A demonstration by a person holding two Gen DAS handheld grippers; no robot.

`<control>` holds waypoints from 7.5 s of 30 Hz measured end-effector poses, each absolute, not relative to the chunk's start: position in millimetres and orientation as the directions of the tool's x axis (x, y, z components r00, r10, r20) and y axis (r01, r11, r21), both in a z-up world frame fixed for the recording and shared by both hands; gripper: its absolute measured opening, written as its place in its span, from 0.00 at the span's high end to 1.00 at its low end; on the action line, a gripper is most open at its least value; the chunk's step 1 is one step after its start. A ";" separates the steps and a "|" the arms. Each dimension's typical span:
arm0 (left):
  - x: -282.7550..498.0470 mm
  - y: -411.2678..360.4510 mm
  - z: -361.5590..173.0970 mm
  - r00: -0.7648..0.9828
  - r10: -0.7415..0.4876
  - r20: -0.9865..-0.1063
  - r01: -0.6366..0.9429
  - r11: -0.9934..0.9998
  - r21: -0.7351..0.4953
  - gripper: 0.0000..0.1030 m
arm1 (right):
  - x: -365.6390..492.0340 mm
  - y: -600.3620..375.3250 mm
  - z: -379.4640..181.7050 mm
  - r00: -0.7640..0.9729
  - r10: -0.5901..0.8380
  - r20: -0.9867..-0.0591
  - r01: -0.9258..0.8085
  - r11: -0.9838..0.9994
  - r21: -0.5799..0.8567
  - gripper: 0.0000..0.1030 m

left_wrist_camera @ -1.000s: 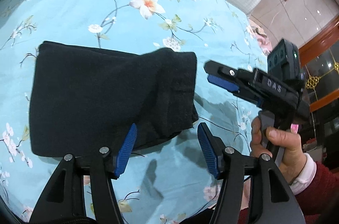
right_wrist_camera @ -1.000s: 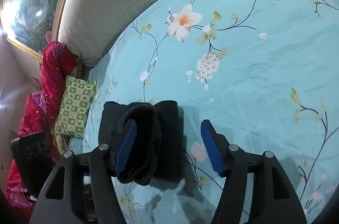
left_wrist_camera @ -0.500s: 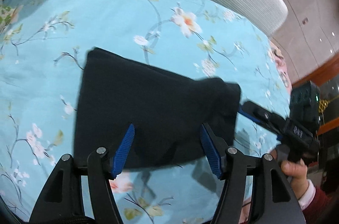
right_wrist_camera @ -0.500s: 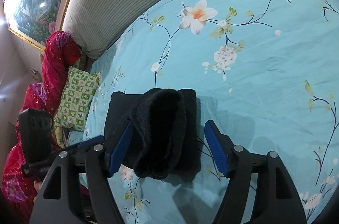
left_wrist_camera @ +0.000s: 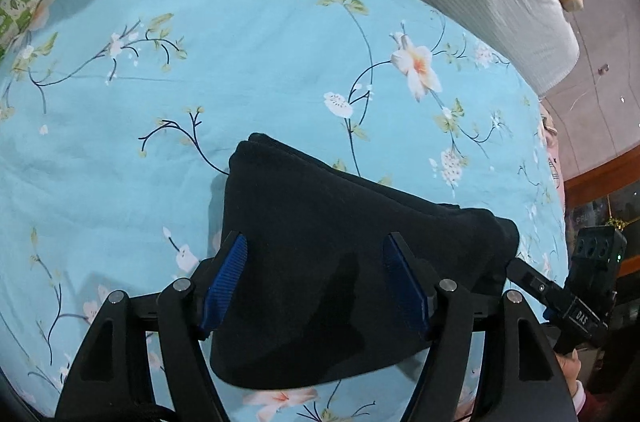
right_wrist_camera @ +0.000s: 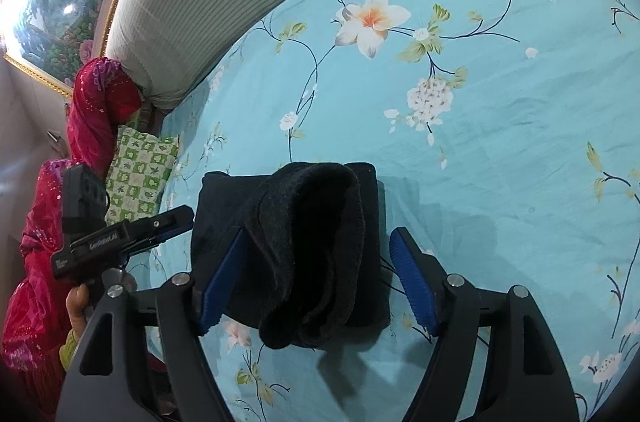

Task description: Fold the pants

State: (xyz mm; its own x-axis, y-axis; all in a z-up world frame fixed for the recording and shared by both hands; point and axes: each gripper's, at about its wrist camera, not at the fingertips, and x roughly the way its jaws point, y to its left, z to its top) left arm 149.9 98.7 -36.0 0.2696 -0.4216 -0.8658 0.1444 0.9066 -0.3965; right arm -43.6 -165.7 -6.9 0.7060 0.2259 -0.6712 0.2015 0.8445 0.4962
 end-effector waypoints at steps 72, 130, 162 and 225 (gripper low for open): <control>122.1 138.4 -85.8 0.255 -0.342 -0.904 -0.005 0.935 -0.355 0.27 | -23.1 -167.6 -61.3 0.609 0.150 -0.779 0.246 0.898 0.365 0.34; 143.6 246.5 -18.0 0.446 -0.415 -0.793 -0.087 0.862 -0.500 0.73 | 84.5 -73.8 -4.9 0.628 0.365 -0.687 -0.031 0.894 0.446 0.63; 146.8 271.6 -58.9 0.392 -0.337 -0.856 -0.168 0.889 -0.427 0.49 | 109.5 -55.4 -28.3 0.564 0.293 -0.772 0.028 0.927 0.373 0.53; 25.6 212.3 -25.5 0.553 -0.003 -0.833 -0.121 0.989 -0.084 0.18 | 24.9 10.0 -24.8 0.746 0.055 -0.663 -0.125 0.990 -0.058 0.04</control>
